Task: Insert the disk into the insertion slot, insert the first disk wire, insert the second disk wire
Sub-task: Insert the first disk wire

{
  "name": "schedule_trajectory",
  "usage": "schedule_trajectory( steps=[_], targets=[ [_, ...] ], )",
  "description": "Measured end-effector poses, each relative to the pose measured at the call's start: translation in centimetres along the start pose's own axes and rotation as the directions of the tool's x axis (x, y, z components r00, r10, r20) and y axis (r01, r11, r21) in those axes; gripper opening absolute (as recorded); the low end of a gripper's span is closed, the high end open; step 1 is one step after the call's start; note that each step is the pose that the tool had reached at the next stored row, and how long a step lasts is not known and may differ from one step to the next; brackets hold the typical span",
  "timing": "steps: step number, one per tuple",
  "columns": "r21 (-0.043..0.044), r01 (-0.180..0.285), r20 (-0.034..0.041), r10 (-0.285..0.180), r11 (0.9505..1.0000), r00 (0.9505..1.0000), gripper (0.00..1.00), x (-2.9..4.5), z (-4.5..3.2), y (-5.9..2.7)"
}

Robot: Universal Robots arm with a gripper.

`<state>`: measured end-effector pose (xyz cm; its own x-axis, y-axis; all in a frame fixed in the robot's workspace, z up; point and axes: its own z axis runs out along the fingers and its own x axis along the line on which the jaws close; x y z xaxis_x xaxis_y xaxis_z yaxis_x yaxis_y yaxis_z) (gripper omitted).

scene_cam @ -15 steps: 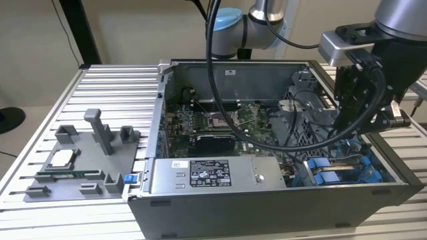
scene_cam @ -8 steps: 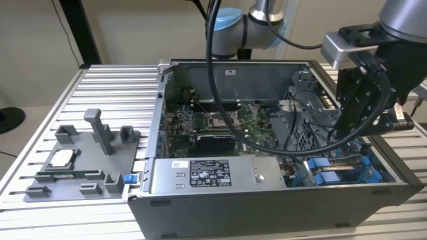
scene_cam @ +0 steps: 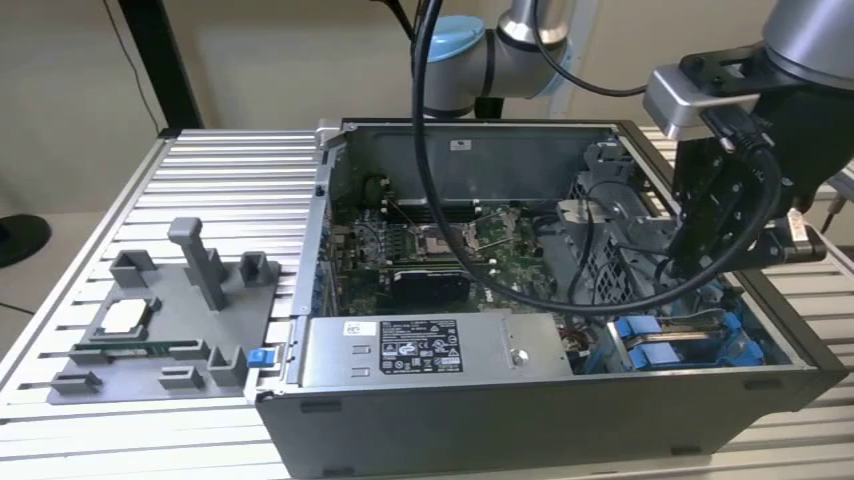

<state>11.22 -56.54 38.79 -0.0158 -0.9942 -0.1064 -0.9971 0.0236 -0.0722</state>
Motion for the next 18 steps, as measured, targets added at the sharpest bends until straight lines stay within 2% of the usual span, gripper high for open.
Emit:
schedule_trajectory(
  steps=[1,2,6,17,18],
  targets=[
    [-0.0001,-0.001,0.0074,0.001,1.0000,1.0000,1.00,0.09,-0.01,0.00],
    [-0.0001,-0.001,0.0112,0.001,1.0000,0.9999,1.00,0.18,-0.02,0.00],
    [-0.0003,-0.001,0.0170,0.001,1.0000,0.9999,1.00,0.52,-0.06,-0.01],
    [0.0001,-0.001,0.0191,0.001,1.0000,0.9998,1.00,0.55,0.00,-0.01],
    [0.0002,-0.001,0.0198,0.001,1.0000,0.9998,0.00,0.55,0.01,-0.01]
  ],
)
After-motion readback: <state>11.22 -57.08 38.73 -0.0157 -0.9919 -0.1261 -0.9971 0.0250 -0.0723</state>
